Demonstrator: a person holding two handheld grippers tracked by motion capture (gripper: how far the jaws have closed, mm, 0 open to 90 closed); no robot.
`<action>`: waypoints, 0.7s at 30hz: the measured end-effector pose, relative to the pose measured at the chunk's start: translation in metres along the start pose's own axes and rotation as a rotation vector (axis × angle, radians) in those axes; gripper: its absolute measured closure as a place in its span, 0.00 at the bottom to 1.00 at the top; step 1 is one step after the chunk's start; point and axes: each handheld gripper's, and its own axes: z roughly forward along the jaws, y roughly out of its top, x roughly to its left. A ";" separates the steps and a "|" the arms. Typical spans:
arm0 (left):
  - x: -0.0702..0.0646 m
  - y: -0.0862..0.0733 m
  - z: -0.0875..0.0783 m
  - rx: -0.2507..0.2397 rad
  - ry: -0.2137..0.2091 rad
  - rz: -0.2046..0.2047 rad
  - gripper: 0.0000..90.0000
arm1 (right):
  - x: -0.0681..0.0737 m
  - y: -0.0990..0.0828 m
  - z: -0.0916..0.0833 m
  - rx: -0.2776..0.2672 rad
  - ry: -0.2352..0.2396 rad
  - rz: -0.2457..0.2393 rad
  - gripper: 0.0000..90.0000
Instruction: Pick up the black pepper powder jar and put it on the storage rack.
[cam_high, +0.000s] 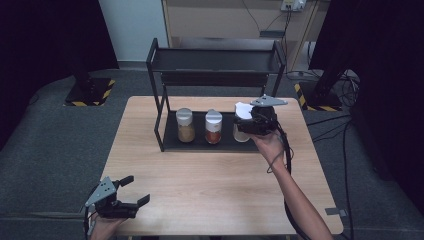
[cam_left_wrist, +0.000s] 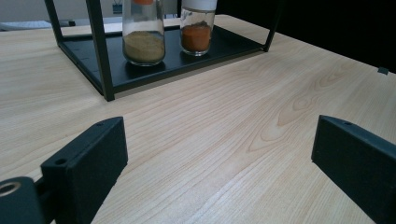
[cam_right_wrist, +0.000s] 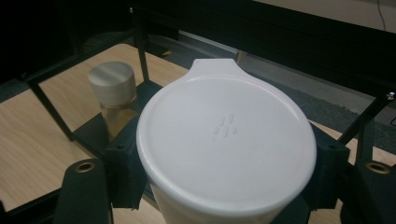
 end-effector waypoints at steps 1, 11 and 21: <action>0.000 0.000 0.000 0.000 0.000 0.000 0.03 | 0.000 0.000 0.003 -0.001 -0.007 0.002 0.34; 0.001 -0.001 0.000 -0.004 0.001 -0.007 0.03 | -0.008 -0.003 0.027 -0.004 -0.052 0.030 0.34; 0.001 -0.001 0.000 0.000 0.001 -0.006 0.03 | -0.013 -0.012 0.046 -0.009 -0.085 0.038 0.34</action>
